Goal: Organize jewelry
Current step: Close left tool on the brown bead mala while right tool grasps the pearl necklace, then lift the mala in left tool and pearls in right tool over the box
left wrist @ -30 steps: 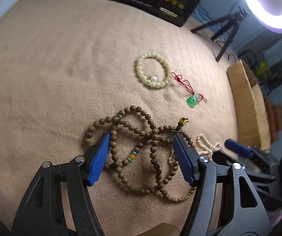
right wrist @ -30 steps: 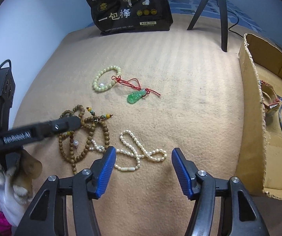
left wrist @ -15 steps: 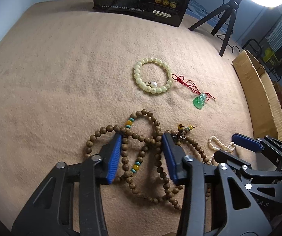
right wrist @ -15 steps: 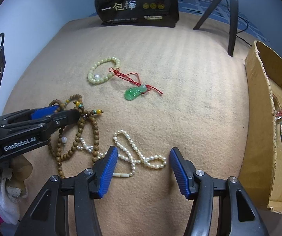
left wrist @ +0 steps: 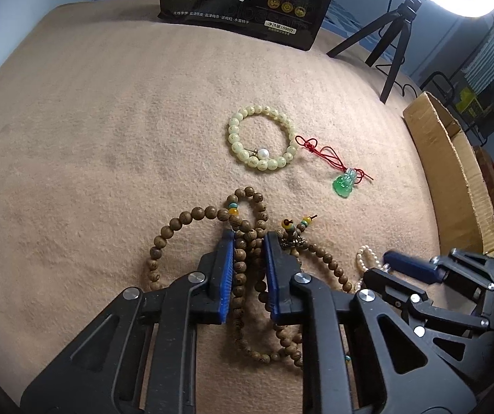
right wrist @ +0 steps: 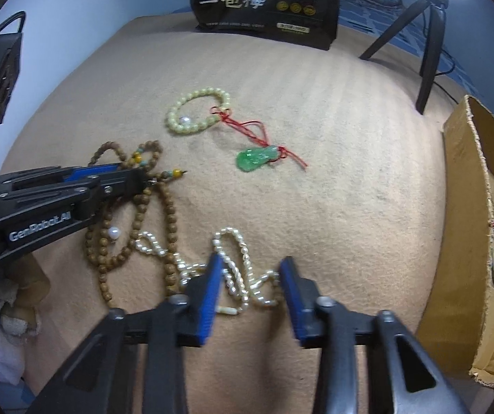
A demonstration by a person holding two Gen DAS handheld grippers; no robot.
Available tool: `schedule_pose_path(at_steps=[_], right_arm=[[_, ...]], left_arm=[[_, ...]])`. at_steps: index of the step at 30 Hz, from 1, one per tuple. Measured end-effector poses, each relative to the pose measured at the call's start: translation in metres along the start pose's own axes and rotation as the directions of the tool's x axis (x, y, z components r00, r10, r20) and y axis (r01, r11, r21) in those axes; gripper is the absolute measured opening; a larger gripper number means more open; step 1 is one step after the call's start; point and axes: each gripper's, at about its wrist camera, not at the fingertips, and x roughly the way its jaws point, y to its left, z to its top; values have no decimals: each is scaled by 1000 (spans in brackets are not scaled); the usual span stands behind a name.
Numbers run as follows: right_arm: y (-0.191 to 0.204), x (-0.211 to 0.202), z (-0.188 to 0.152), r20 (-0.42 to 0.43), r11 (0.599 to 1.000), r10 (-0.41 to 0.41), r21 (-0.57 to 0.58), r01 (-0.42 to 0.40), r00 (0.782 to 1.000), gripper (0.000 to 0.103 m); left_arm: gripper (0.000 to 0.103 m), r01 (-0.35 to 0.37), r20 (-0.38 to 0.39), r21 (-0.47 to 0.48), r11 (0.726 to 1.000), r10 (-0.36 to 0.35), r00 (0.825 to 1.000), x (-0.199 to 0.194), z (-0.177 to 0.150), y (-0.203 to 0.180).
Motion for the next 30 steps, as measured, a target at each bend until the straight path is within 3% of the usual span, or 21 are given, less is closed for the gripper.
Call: schedule_pose_path(at_steps=[3,11,30], right_arm=[[2,-2,-1,1,1000,11,-3,-11,1000,4],[-4,-14,-3,29,999,19,36,-20,999,4],[-20,-88,-5,194,996,21,81,-38,981,4]], left_arm=[[10,19,1,-13,1000,-19,1000,-3,0,1],[10,42,17,-19,999,-42,999,-14,-1,1],[10,120,110,-17,993,-118,987,-72,-5,-9]])
